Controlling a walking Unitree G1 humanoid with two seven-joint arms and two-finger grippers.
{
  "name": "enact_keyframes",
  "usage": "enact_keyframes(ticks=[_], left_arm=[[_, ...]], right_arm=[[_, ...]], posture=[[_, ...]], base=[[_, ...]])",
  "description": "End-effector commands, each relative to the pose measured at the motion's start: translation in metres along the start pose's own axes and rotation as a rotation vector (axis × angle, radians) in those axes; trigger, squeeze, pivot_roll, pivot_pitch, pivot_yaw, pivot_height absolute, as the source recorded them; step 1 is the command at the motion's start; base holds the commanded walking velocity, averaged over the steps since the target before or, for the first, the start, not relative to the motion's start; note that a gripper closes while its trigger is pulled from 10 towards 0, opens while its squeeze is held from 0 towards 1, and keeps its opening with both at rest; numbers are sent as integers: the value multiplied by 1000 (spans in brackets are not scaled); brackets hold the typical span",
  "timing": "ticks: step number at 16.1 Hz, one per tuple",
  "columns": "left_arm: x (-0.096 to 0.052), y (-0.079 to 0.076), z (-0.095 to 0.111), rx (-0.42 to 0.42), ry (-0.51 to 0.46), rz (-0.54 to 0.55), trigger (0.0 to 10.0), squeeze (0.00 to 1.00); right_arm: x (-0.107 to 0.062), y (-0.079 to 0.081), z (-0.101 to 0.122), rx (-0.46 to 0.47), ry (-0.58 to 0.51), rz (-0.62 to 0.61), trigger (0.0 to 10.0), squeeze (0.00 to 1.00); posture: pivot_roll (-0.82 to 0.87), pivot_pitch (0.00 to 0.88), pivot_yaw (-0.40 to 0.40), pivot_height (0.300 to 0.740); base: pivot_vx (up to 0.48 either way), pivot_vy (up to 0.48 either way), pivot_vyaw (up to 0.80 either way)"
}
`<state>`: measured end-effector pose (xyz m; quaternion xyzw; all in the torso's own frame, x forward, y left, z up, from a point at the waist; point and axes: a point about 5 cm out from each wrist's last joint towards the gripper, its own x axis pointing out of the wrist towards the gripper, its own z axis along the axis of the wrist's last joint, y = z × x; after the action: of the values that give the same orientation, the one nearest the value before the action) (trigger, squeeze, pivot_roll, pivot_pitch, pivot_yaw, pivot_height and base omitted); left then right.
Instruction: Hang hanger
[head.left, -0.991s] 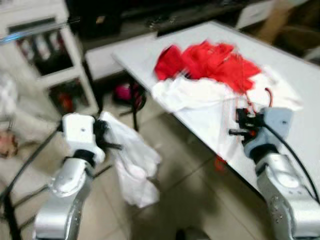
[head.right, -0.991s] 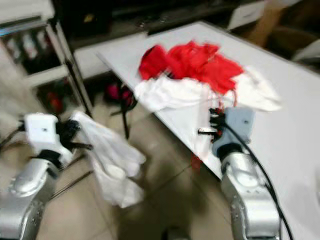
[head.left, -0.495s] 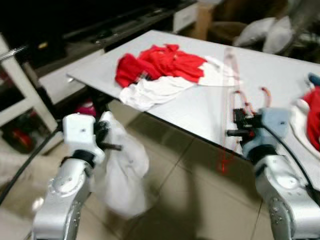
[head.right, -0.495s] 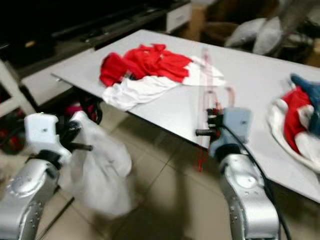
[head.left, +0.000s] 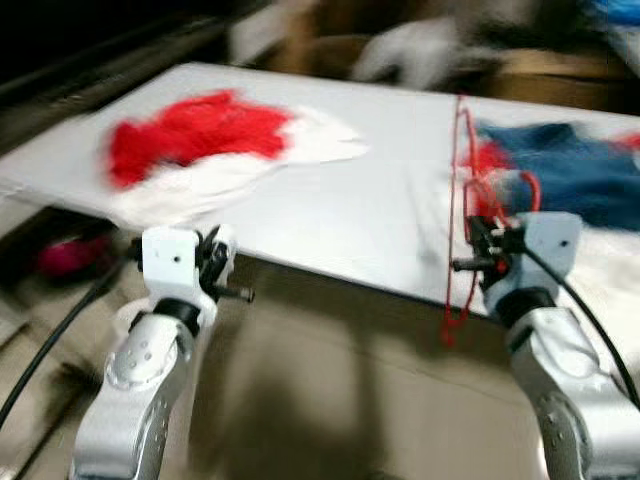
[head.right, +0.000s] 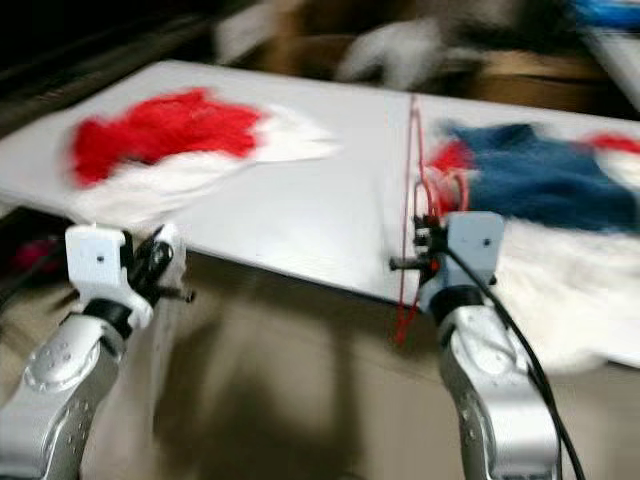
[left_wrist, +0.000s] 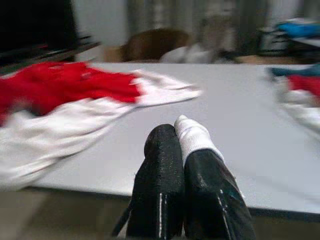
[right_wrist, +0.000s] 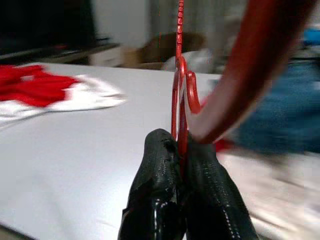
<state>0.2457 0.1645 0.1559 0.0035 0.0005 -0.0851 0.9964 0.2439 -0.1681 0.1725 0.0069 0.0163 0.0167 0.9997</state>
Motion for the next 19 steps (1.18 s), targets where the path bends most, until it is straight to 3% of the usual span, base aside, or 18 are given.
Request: enact_keyframes(ticks=[1, 4, 7, 9, 13, 17, 19], left_arm=[[-1, 5, 4, 14, -14, 11, 10000, 0], [1, 2, 5, 84, -15, -2, 10000, 0], [1, 2, 3, -6, -5, 0, 10000, 0], [1, 3, 3, 6, -7, 3, 10000, 0], [1, 6, 4, 16, 3, 31, 10000, 0], [5, 5, 18, 30, -59, -45, 10000, 0], [14, 2, 30, 5, -97, -70, 10000, 0]], right_arm=[[-1, 7, 3, 6, -13, 26, 10000, 0], [-1, 7, 3, 2, -12, 29, 10000, 0], [-1, 8, 3, -2, -10, 30, 10000, 0], [-1, 8, 3, -4, -10, 31, 10000, 0], [-1, 10, 1, -13, 3, 58, 10000, 0], [-1, 15, 8, -25, 7, 325, 10000, 0], [-7, 8, 10, -134, 39, 499, 10000, 0]], posture=[[-144, 10, 66, 740], [-146, 11, 67, 740], [-146, 11, 67, 740], [-145, 12, 65, 740], [-143, 14, 64, 740], [-146, 8, 69, 740], [-157, 1, 78, 740]], base=[[0, 480, -800], [0, -34, -800], [0, 35, -800], [0, 480, -800], [0, 0, -713], [0, 0, 0], [0, 0, 0]])
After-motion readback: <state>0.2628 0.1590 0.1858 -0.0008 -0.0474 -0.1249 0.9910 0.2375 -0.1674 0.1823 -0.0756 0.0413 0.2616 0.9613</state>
